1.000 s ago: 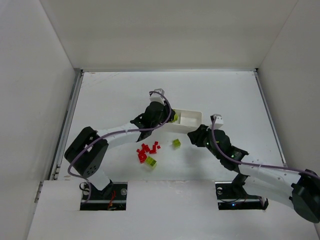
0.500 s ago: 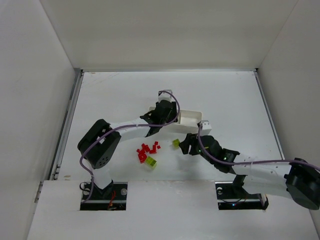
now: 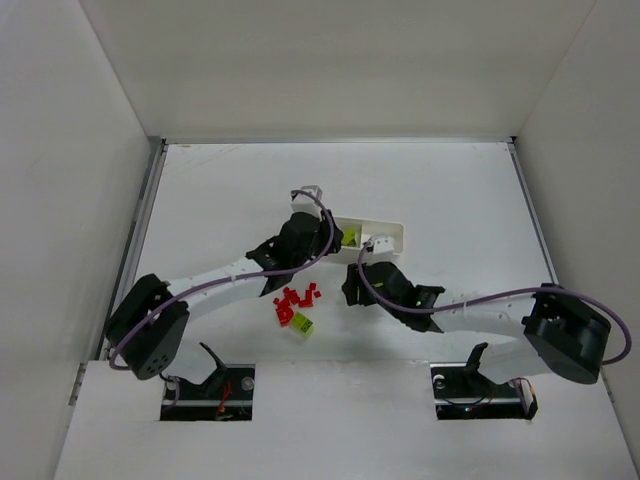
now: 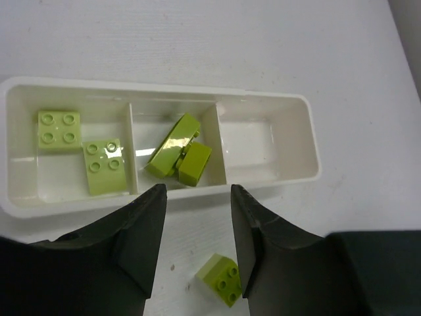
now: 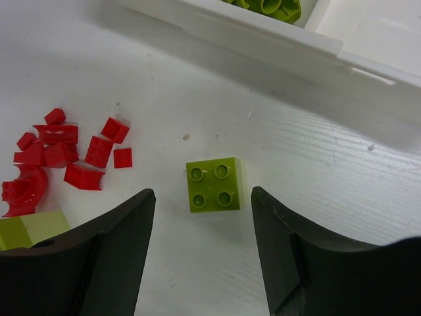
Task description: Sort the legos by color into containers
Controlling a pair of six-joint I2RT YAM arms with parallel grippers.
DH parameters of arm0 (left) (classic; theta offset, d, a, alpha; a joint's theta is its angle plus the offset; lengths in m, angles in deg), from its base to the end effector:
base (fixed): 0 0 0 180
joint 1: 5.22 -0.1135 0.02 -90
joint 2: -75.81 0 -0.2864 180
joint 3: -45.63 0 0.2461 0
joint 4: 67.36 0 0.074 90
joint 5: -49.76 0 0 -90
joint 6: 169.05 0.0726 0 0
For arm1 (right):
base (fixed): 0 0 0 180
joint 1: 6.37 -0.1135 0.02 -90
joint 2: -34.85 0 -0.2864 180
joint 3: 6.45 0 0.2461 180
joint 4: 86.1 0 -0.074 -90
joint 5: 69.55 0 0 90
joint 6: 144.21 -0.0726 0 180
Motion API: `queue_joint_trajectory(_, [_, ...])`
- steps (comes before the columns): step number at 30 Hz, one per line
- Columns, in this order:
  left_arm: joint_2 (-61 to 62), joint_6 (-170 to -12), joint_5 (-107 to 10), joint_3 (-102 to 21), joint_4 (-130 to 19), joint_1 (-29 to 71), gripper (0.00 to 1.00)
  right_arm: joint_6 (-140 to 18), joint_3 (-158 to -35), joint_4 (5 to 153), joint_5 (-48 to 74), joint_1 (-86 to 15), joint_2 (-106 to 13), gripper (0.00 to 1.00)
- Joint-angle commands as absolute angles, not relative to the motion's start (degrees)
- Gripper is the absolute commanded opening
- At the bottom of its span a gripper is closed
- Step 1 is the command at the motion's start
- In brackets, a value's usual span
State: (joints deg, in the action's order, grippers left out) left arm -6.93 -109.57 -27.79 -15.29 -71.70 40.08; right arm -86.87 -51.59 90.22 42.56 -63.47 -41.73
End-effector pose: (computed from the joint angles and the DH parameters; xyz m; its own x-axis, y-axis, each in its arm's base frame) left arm 0.2576 -0.2381 0.2626 -0.4610 -0.2391 -0.8546 0.3660 0.8260 -0.4286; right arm 0.1745 0.2194 0.1824 -0.5926 0.0044 -0.8055 -0.3455 0.9019 0.2591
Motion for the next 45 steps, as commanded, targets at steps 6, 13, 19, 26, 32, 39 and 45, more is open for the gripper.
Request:
queue_joint_trajectory(6, [5.14, -115.79, -30.39, -4.79, -75.75, 39.47, 0.39, -85.49, -57.82, 89.02, 46.02, -63.98, -47.77, 0.55])
queue_joint_trajectory(13, [10.59, -118.42, -32.50, -0.04, -75.75, 38.59, 0.38, -85.67, -61.34, 86.30, 47.87, -63.98, -50.93, 0.32])
queue_joint_trajectory(19, [13.76, -122.29, -36.98, 2.07, -76.80, 35.96, 0.40, -85.93, -61.78, 85.85, 47.88, -63.98, -47.52, 0.25])
queue_joint_trajectory(26, [16.39, -127.82, -42.08, 4.44, -82.23, 33.23, 0.45, -90.23, -58.27, 91.03, 38.76, -58.72, -34.87, 0.25])
queue_joint_trajectory(32, [16.31, -135.55, -44.28, 8.22, -94.18, 33.14, 0.47, -100.24, -54.84, 101.21, 26.01, -51.16, -28.17, 0.25])
queue_joint_trajectory(39, [11.31, -146.62, -43.93, 13.76, -114.56, 32.97, 0.49, -116.06, -51.77, 118.87, 14.75, -45.35, -33.17, 0.26])
queue_joint_trajectory(45, [5.51, -152.08, -43.92, 15.61, -126.18, 32.71, 0.49, -125.56, -49.66, 132.50, 9.38, -42.98, -39.50, 0.26])
